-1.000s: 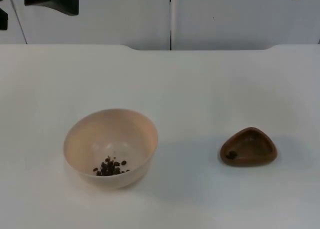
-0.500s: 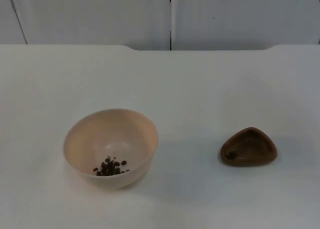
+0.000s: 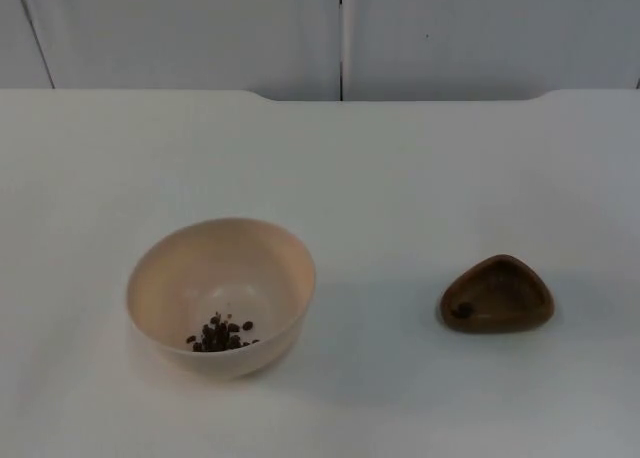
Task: Pick up the bowl with the left hand and pour the coffee beans from the cup into the bowl with the right hand.
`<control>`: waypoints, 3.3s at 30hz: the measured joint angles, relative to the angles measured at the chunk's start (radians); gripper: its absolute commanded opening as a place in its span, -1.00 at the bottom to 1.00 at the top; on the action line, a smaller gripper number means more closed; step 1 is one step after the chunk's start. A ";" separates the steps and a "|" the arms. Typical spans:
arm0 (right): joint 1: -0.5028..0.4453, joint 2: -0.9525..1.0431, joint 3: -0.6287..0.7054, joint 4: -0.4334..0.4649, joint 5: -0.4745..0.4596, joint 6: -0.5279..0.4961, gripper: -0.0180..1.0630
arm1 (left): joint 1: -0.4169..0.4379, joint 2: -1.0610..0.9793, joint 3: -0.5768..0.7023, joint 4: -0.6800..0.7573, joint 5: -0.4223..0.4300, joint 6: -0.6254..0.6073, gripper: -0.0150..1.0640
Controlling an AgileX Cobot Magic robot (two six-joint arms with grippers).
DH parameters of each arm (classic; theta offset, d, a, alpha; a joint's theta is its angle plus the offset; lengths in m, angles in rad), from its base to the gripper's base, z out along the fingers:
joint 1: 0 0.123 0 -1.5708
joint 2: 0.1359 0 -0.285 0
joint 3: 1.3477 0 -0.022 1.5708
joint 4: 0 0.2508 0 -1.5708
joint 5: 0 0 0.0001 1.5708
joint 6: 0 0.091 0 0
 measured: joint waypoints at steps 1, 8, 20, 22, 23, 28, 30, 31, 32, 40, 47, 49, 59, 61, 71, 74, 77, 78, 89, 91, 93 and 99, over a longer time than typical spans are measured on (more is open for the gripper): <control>0.000 -0.020 0.004 0.000 0.000 0.000 0.50 | 0.000 -0.012 0.000 0.000 0.010 0.001 0.97; 0.000 -0.141 0.057 0.000 0.000 0.000 0.50 | 0.000 -0.085 0.000 0.000 0.078 0.008 0.97; 0.000 -0.402 0.206 0.029 0.020 -0.004 0.50 | 0.000 -0.271 0.000 0.000 0.182 0.012 0.97; 0.000 -0.441 0.222 0.034 0.029 -0.004 0.50 | 0.000 -0.317 0.000 0.002 0.203 0.013 0.97; 0.000 -0.470 0.229 0.037 0.033 -0.004 0.50 | 0.000 -0.328 0.000 0.002 0.208 0.013 0.97; 0.000 -0.570 0.247 0.043 0.035 -0.004 0.50 | 0.000 -0.404 0.000 0.004 0.245 0.016 0.97; 0.000 -0.612 0.248 0.043 0.042 -0.008 0.50 | 0.000 -0.438 0.000 0.006 0.270 0.016 0.97; 0.000 -0.634 0.250 0.043 0.052 -0.013 0.50 | 0.000 -0.457 0.000 0.008 0.280 0.016 0.97; 0.000 -0.655 0.250 0.043 0.060 -0.023 0.50 | 0.000 -0.475 0.000 0.008 0.288 0.016 0.97; 0.000 -0.768 0.250 0.043 0.158 -0.087 0.50 | 0.000 -0.595 0.096 0.012 0.297 0.016 0.97; 0.000 -0.856 0.250 0.050 0.220 -0.128 0.50 | 0.000 -0.682 0.202 0.083 0.300 -0.002 0.97; 0.000 -0.892 0.254 0.050 0.250 -0.143 0.50 | 0.000 -0.725 0.235 0.148 0.290 -0.056 0.97; 0.000 -0.961 0.257 0.051 0.345 -0.173 0.50 | 0.000 -0.794 0.300 0.228 0.281 -0.129 0.97; 0.000 -0.961 0.259 0.053 0.371 -0.177 0.50 | 0.000 -0.796 0.321 0.241 0.279 -0.146 0.97; 0.000 -0.961 0.259 0.134 0.383 -0.259 0.50 | 0.000 -0.796 0.348 0.258 0.284 -0.183 0.97; 0.000 -0.961 0.259 0.148 0.383 -0.270 0.50 | 0.000 -0.796 0.353 0.306 0.305 -0.200 0.97; 0.000 -0.961 0.259 0.148 0.383 -0.272 0.50 | 0.000 -0.796 0.367 0.353 0.330 -0.231 0.97; 0.000 -0.961 0.259 0.148 0.383 -0.274 0.50 | 0.000 -0.796 0.369 0.368 0.335 -0.242 0.97; 0.000 -0.961 0.261 0.160 0.383 -0.281 0.50 | 0.000 -0.796 0.369 0.389 0.338 -0.269 0.97; 0.000 -0.961 0.266 0.165 0.384 -0.281 0.50 | 0.000 -0.796 0.369 0.389 0.338 -0.269 0.97; 0.000 -0.961 0.293 0.173 0.390 -0.281 0.50 | 0.000 -0.796 0.369 0.389 0.338 -0.269 0.97; 0.000 -0.961 0.337 0.190 0.438 -0.281 0.50 | 0.000 -0.796 0.369 0.389 0.338 -0.269 0.97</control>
